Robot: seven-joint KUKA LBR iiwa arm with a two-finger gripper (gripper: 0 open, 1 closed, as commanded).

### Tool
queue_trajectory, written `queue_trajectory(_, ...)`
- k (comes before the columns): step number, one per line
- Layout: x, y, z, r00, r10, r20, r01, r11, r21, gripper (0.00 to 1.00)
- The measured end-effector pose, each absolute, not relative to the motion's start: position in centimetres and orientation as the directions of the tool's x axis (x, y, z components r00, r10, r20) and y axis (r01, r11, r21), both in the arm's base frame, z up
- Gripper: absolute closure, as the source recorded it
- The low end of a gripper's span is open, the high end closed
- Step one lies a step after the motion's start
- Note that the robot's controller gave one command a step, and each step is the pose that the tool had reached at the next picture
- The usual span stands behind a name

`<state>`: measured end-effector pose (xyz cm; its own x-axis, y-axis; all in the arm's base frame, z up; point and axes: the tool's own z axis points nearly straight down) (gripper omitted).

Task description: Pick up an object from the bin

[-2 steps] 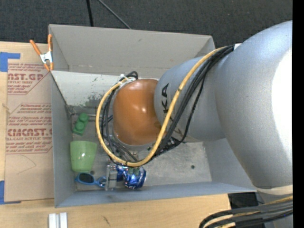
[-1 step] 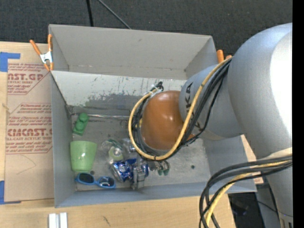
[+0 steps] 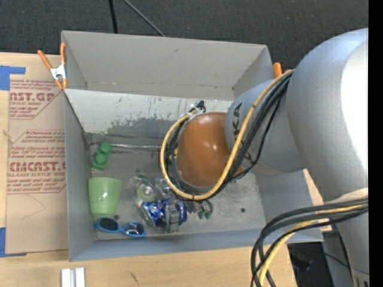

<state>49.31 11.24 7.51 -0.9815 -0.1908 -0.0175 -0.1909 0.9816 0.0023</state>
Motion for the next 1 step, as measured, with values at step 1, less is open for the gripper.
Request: queue_trajectory(1,48.15,9.62,20.16,-0.986,-0.166,-0.008,-0.166,0.986,0.000,1.00)
